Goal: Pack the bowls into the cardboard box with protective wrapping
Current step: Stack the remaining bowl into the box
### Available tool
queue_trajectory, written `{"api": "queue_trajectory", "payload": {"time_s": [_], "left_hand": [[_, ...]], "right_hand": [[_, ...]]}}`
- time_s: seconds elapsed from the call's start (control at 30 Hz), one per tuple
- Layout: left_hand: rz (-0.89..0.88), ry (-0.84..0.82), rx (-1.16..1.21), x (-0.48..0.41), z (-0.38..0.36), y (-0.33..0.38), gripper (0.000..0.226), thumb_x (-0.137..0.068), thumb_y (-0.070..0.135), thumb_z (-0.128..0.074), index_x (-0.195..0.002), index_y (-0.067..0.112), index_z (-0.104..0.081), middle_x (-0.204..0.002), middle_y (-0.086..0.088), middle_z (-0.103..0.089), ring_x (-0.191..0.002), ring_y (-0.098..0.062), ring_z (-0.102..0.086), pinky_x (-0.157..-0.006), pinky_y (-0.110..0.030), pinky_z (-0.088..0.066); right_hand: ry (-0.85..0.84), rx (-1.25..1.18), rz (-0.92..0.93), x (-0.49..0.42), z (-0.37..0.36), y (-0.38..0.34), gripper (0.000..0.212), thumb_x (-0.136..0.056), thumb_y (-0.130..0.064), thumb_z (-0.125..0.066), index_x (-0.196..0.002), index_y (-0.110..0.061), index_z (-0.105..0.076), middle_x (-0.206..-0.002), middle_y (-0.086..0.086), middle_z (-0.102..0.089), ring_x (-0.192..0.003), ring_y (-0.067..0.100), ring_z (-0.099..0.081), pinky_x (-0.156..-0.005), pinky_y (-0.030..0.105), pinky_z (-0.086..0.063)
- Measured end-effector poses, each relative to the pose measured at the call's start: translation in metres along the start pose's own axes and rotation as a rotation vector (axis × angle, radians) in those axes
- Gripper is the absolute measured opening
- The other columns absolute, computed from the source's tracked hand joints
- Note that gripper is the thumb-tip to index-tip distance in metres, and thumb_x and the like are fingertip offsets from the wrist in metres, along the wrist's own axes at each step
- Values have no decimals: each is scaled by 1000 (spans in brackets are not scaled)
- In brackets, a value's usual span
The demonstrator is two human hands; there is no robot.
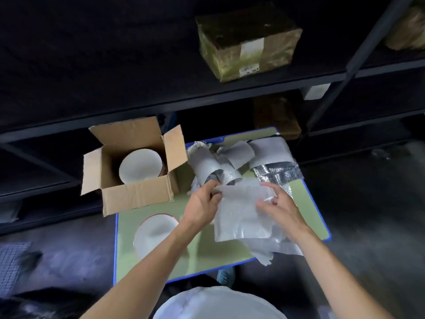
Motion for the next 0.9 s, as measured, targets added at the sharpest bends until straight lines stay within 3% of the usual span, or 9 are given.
{"api": "queue_trajectory", "payload": {"time_s": [0.07, 0.1, 0.2, 0.33, 0.4, 0.53, 0.7, 0.8, 0.9], "left_hand": [[38, 19, 32, 9, 10, -12, 7, -93, 12, -56, -95, 18, -57, -85, 1, -60, -80, -22, -54, -61, -29, -32], [59, 37, 46, 14, 15, -17, 10, -92, 12, -56, -90, 22, -55, -81, 4, -58, -76, -19, -53, -59, -27, -33], [141, 105, 109, 30, 29, -34, 18, -90, 13, -57, -81, 27, -52, -72, 12, -54, -66, -9, -50, -53, -15, -34], [203, 163, 108, 51, 45, -57, 8, -95, 22, -56, -88, 25, -56, -77, 11, -59, -70, -9, -53, -57, -19, -39], [204, 190, 70, 61, 55, -68, 9, -97, 20, -54, -97, 23, -63, -87, 8, -66, -83, -16, -58, -70, -25, -45], [251, 226, -296, 81, 75, -96, 31, -98, 25, -54, -128, 22, -61, -119, -2, -62, -114, -24, -47, -95, -35, -40], [320, 160, -542, 85, 86, -122, 45, -96, 27, -57, -140, 25, -49, -119, -6, -57, -110, -27, -50, -90, -36, -41], [358, 120, -531, 81, 87, -130, 44, -97, 17, -54, -140, 25, -50, -113, -7, -58, -102, -26, -55, -81, -36, -47], [367, 83, -571, 77, 91, -133, 47, -94, 5, -50, -137, 24, -52, -109, -6, -59, -96, -29, -60, -71, -35, -45]], "right_hand": [[-92, -103, -26, -1, -17, -9, 43, -86, -25, -75, -125, -32, -58, -98, -5, -73, -94, 13, -69, -88, 35, -53], [-134, -123, -33, -1, -26, -11, 36, -87, -24, -75, -120, -31, -63, -102, -6, -75, -99, 12, -70, -88, 31, -54], [-231, -71, -29, 1, -50, -18, 7, -89, -31, -73, -86, -30, -67, -79, -34, -68, -77, -16, -64, -62, 11, -47], [-246, 78, 21, 0, -77, -31, 9, -93, -30, -68, -91, -22, -67, -87, -9, -74, -90, 11, -69, -78, 31, -51], [-234, 139, 46, -2, -87, -35, 8, -96, -29, -64, -98, -21, -66, -97, -2, -73, -96, 16, -68, -86, 35, -52], [-225, 262, 82, -5, -98, -37, 12, -99, -31, -58, -100, -20, -61, -105, 1, -67, -103, 20, -63, -90, 38, -49], [-253, 318, 28, -4, -107, -29, 38, -98, -30, -60, -133, -15, -54, -135, 3, -58, -127, 24, -53, -108, 42, -42], [-280, 357, 6, 0, -108, -25, 22, -94, -19, -62, -113, -31, -60, -122, -10, -63, -110, 12, -62, -84, 23, -48], [-298, 422, 9, 3, -106, -23, 19, -91, -15, -62, -94, -34, -60, -93, -11, -70, -90, 10, -67, -69, 23, -49]]}}
Point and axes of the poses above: each hand's wrist, its own x-axis away from the middle knuckle, its own z-axis out of the back of the hand, y = z × x, the point moved 6 cm from there along -x, towards the middle knuckle
